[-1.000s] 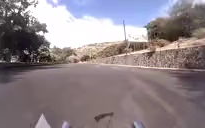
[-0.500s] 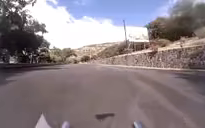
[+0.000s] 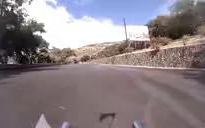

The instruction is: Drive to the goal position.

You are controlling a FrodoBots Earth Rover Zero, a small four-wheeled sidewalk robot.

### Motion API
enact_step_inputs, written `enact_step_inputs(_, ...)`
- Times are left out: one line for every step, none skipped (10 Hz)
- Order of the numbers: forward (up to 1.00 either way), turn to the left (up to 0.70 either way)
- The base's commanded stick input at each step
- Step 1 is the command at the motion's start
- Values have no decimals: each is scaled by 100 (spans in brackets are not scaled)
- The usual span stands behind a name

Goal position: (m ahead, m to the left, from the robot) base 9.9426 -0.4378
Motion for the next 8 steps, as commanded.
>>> enact_step_inputs(70, 0)
enact_step_inputs(70, 0)
enact_step_inputs(70, 0)
enact_step_inputs(70, 0)
enact_step_inputs(70, 0)
enact_step_inputs(70, 0)
enact_step_inputs(70, 0)
enact_step_inputs(70, 0)
